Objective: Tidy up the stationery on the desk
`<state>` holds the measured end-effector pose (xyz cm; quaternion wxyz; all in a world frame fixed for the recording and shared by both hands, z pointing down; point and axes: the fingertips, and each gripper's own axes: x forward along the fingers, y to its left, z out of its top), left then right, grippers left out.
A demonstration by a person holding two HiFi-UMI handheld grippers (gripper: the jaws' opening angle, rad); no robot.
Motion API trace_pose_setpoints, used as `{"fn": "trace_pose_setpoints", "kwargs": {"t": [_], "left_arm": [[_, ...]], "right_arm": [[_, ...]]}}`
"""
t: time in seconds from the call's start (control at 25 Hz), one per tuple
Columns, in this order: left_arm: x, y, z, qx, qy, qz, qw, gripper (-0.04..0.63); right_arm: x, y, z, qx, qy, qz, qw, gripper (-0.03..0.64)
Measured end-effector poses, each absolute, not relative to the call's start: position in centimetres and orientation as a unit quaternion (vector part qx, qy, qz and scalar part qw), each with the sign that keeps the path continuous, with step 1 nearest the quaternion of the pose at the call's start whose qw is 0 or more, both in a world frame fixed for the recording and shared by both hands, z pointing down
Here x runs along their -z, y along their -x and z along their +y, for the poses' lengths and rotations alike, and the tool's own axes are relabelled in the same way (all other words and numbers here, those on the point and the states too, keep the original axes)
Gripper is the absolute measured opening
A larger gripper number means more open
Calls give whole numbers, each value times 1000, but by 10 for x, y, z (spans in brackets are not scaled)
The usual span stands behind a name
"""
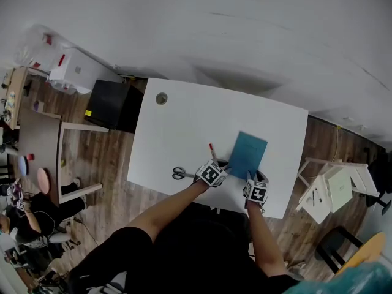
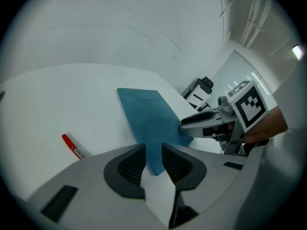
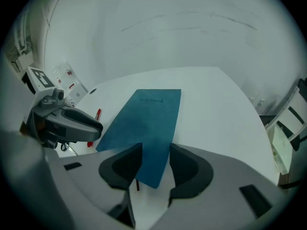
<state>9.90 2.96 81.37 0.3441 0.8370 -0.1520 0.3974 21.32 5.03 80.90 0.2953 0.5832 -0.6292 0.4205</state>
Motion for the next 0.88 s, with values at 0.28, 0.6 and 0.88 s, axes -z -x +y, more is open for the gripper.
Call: {"fn": "trace_pose_setpoints", "kwargs": {"t": [0.28,0.6,0.88], "left_arm": [[-814,-97,11,-455,-812,-177,319,112],[-822,-98,-4,-451,-802,-205,333,112],[-819,-100,-43,-433,-799,-217,357,112]], "right_arm": [[-811,-210,49,-436,-577,-628,287,176],[-813,-215,30,-471,-586,-615,237,176],[-813,-213,-11,-471,-584,-618,234,176]]}}
